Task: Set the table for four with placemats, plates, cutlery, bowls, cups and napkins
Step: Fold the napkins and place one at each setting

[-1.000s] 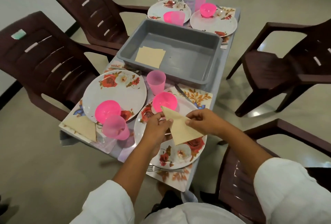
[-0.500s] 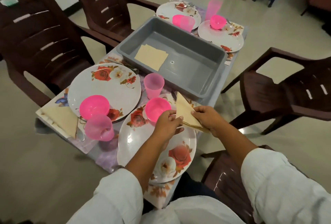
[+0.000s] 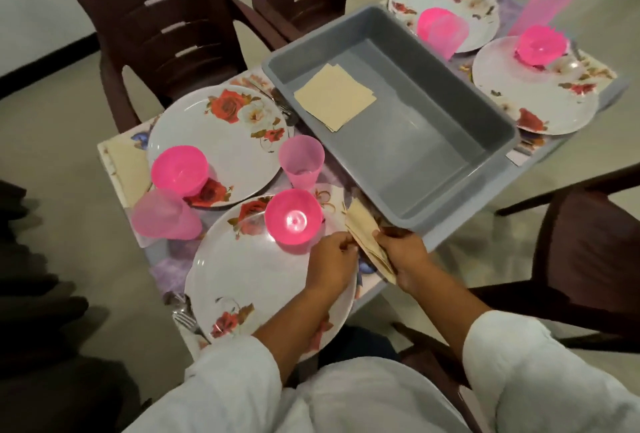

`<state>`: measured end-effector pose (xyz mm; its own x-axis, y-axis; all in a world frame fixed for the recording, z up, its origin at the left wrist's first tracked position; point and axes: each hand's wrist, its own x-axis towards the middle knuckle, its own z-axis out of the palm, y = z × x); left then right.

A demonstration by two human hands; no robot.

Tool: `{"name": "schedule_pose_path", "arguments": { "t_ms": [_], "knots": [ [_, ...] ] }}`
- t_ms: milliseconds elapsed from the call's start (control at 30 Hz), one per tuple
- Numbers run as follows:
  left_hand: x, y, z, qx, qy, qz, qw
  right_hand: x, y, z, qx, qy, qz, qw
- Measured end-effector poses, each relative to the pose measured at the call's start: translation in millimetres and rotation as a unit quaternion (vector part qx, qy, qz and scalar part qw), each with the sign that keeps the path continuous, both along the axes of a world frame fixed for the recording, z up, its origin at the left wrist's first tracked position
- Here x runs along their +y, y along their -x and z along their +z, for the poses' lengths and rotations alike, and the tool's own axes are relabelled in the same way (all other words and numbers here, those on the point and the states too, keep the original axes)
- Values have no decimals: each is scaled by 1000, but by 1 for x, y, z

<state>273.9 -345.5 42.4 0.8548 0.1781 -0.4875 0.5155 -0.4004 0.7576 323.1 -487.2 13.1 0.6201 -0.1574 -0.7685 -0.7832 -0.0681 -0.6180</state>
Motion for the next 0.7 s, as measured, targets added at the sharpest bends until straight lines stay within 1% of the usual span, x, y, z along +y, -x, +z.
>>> {"name": "schedule_pose_path", "arguments": {
  "t_ms": [67,100,200,267,367,500,600,700],
  "knots": [
    [-6,0,0,2,-33,-9,999,-3,-4,8,38,-60,-19,997],
    [-9,0,-1,3,-54,-24,998,-4,-5,10,47,-70,-18,996],
    [-15,1,-4,-12,-123,-54,991,-9,-7,12,49,-69,-17,996],
    [-18,1,-9,-11,-135,-43,990,-10,-7,11,39,-47,-6,998],
    [-22,0,-13,-9,-102,-2,995,-9,-2,8,18,-6,10,1000],
    [-26,-4,-7,12,4,111,994,-9,-1,1,4,12,13,1000],
    [-27,-5,-5,16,47,124,991,-8,0,14,-11,38,5,999],
    [-26,-8,-7,38,59,137,988,-11,2,18,-20,34,0,999]
  ]
}}
